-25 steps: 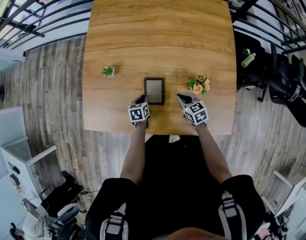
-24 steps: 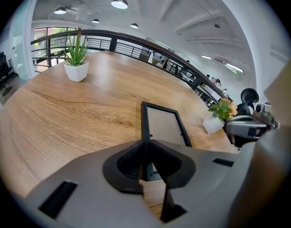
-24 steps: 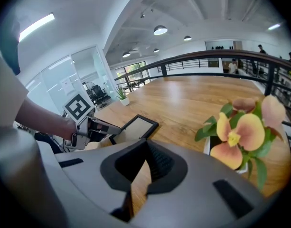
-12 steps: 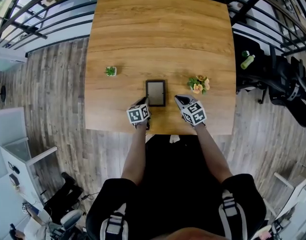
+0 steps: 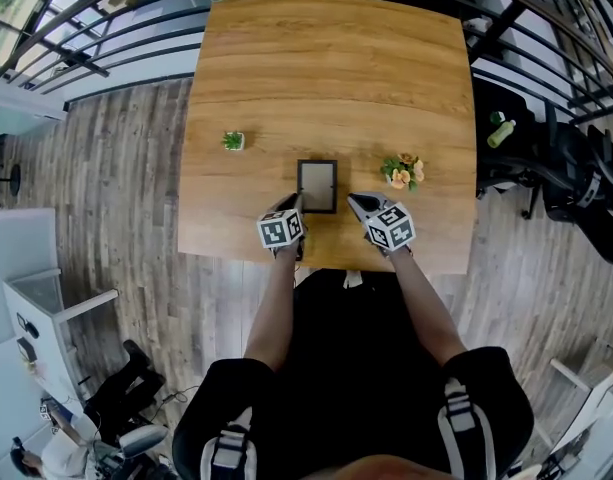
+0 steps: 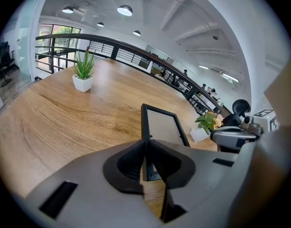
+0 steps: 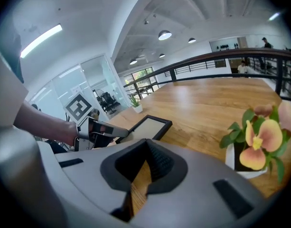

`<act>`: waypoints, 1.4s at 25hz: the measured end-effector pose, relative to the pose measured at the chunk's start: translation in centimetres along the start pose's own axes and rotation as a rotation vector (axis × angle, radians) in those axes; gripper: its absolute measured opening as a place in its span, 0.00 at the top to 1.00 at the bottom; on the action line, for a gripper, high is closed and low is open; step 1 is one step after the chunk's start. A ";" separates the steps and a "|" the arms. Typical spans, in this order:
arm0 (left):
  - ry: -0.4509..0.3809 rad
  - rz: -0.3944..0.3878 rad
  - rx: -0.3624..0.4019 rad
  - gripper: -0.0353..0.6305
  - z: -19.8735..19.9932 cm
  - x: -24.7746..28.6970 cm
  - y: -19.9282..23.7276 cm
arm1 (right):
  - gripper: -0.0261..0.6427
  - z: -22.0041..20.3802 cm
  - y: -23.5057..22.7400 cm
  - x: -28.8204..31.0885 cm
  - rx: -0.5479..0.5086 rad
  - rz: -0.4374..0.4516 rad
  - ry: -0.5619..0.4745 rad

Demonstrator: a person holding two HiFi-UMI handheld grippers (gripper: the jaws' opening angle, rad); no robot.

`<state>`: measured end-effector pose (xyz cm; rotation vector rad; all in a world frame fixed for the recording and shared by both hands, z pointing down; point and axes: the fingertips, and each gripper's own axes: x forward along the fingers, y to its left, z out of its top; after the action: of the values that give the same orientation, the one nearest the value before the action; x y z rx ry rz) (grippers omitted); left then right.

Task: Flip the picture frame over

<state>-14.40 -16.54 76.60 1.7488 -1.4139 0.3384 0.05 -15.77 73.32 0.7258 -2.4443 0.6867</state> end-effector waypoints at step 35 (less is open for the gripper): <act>-0.195 -0.100 0.038 0.85 4.6 -6.6 -4.1 | 0.69 1.9 6.6 2.0 0.405 0.365 -0.120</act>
<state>-14.19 -15.46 67.68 1.9184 -1.4573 0.1451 -5.96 -12.70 70.94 0.4735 -2.6052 1.3421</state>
